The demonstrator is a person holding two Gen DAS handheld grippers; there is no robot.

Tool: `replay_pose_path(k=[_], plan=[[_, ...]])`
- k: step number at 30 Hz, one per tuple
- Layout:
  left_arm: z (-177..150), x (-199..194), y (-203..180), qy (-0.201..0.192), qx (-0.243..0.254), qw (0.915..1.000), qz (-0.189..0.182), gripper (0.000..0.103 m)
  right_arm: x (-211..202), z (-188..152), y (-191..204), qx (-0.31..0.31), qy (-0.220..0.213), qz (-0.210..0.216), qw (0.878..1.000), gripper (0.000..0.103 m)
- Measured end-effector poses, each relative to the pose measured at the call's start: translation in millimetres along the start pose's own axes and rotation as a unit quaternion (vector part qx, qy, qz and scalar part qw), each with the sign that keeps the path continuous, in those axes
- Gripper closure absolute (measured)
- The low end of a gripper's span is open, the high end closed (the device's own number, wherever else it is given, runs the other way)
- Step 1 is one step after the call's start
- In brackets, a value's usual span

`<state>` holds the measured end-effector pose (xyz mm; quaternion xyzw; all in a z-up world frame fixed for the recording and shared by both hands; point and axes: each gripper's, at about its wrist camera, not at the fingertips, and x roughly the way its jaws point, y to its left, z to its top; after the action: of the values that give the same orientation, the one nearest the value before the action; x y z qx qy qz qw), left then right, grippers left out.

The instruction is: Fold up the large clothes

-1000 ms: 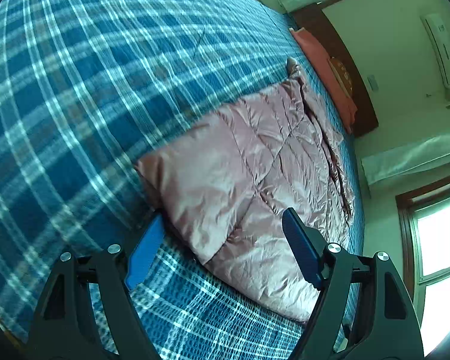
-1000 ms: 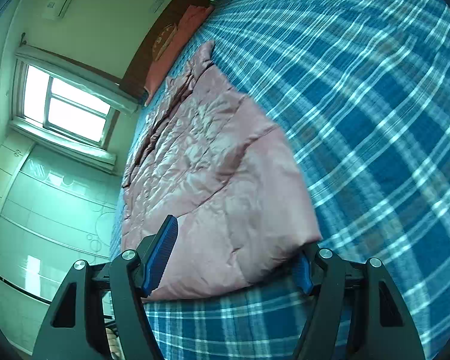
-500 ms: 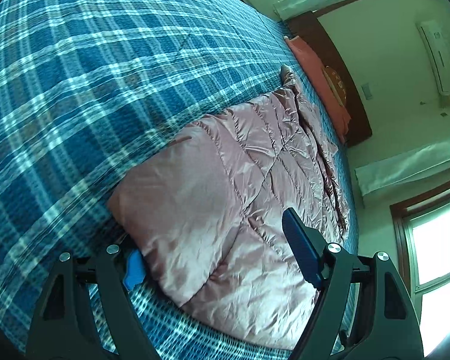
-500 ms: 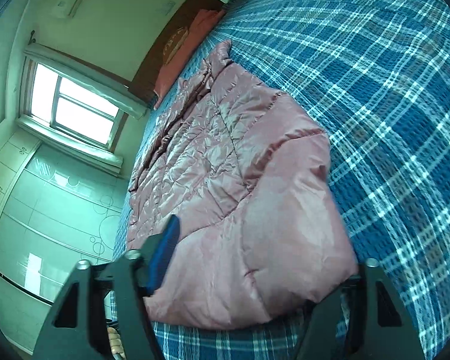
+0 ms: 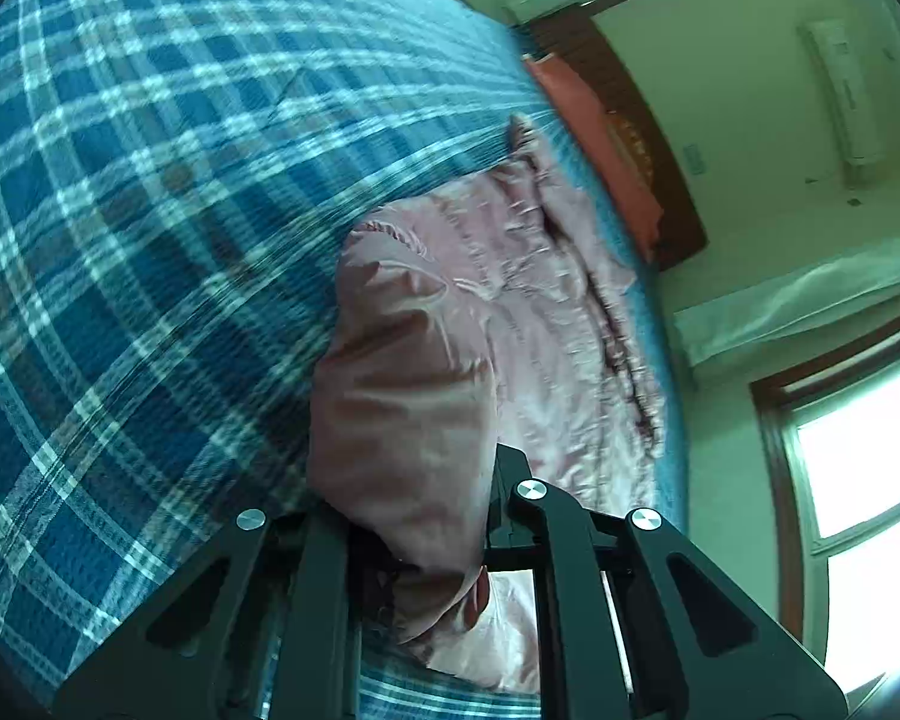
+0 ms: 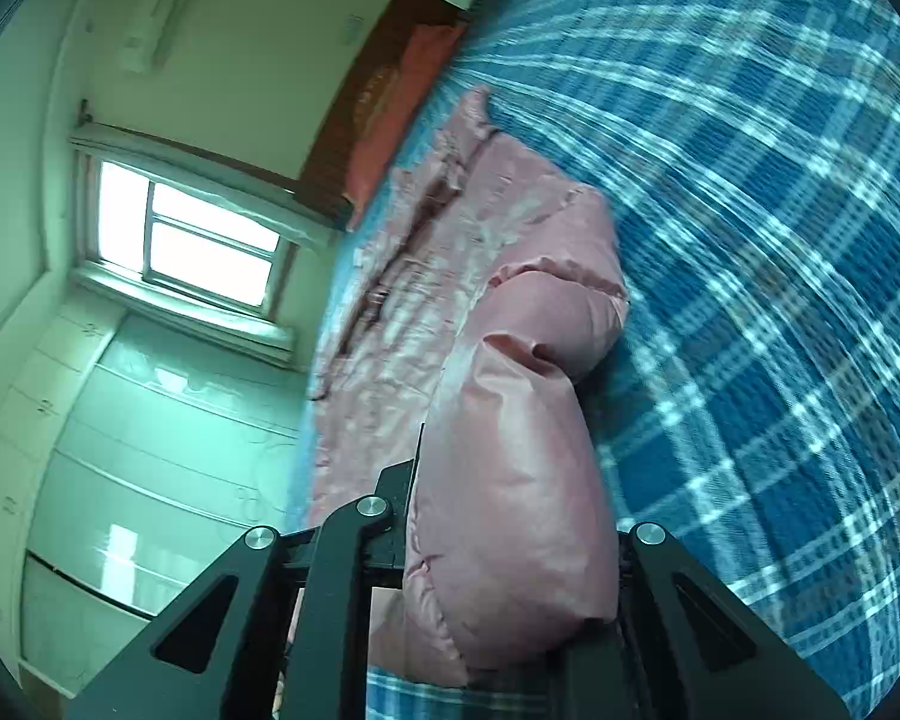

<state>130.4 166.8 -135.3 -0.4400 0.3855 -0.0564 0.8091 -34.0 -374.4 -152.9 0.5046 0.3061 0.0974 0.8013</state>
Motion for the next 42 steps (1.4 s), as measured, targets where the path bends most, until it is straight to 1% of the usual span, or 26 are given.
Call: replay_pose_path(k=[8, 16, 21, 24, 27, 29, 32, 37, 38, 40, 42], plan=[[-0.1, -48.6, -34.0, -0.029, 0.031, 0.9980, -0.047, 0.092, -21.6, -0.8, 33.3, -0.023, -0.010, 0.045, 0.999, 0.092], [-5.7, -104.2, -53.8, -0.044, 0.051, 0.9931, -0.096, 0.093, -68.1, -8.6, 62.5, -0.038, -0.026, 0.090, 0.995, 0.092], [-9.7, -130.2, -60.2, -0.039, 0.052, 0.9908, -0.119, 0.093, -89.5, -14.9, 81.5, -0.063, -0.029, 0.105, 0.992, 0.092], [-4.2, -134.6, -71.8, -0.044, 0.062, 0.9891, -0.127, 0.093, -89.6, -9.4, 85.5, -0.065, -0.030, 0.111, 0.991, 0.092], [10.3, -121.5, -85.1, -0.047, 0.071, 0.9887, -0.123, 0.093, -74.3, 9.2, 88.5, -0.064, -0.032, 0.114, 0.991, 0.092], [25.7, -106.1, -96.5, -0.048, 0.076, 0.9888, -0.119, 0.093, -58.6, 28.9, 91.0, -0.057, -0.031, 0.121, 0.991, 0.092], [48.9, -79.6, -111.4, -0.047, 0.079, 0.9892, -0.114, 0.093, -29.5, 63.0, 97.2, -0.054, -0.033, 0.111, 0.992, 0.092], [100.1, -10.9, -140.8, -0.052, 0.082, 0.9921, -0.080, 0.093, 31.6, 121.7, 106.0, -0.040, -0.039, 0.090, 0.994, 0.092], [110.9, 5.2, -147.3, -0.052, 0.083, 0.9924, -0.074, 0.093, 40.9, 129.1, 106.7, -0.037, -0.039, 0.086, 0.995, 0.092], [127.3, 29.8, -156.0, -0.053, 0.088, 0.9928, -0.061, 0.093, 73.8, 155.4, 105.8, -0.026, -0.036, 0.078, 0.996, 0.092], [148.5, 65.8, -165.8, -0.049, 0.095, 0.9933, -0.044, 0.093, 100.0, 176.6, 103.2, -0.021, -0.036, 0.060, 0.997, 0.092]])
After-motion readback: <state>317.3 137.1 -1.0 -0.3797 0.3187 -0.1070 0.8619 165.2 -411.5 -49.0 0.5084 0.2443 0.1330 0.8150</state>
